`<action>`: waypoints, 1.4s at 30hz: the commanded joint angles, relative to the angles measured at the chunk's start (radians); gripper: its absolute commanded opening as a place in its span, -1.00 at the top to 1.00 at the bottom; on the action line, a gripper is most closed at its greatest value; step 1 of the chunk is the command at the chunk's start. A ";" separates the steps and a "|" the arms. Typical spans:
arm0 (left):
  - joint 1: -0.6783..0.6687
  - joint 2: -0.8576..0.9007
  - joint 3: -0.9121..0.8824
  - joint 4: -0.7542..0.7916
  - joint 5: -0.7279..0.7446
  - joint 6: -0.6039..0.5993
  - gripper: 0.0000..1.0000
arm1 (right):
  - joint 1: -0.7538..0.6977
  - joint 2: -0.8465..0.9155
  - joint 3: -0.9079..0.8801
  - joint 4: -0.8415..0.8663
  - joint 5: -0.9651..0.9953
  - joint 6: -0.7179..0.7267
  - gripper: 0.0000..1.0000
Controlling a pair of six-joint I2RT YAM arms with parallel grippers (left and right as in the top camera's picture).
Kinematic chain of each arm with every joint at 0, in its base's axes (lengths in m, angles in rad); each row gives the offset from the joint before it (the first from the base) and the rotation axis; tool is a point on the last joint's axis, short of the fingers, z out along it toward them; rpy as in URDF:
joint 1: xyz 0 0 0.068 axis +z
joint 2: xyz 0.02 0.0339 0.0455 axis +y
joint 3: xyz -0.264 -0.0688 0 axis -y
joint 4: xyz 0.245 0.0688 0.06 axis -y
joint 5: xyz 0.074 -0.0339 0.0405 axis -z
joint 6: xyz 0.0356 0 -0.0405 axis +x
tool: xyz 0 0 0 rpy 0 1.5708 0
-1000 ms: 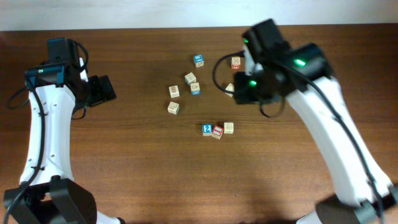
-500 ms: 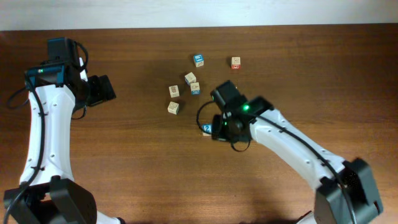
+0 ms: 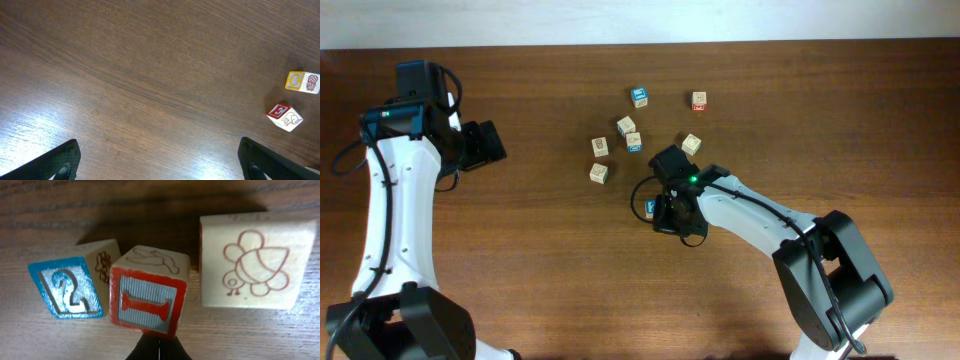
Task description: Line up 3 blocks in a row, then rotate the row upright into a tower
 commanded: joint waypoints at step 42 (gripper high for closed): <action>0.001 0.005 0.015 -0.001 -0.003 -0.006 -0.99 | -0.256 0.039 0.043 0.021 -0.152 -0.399 0.92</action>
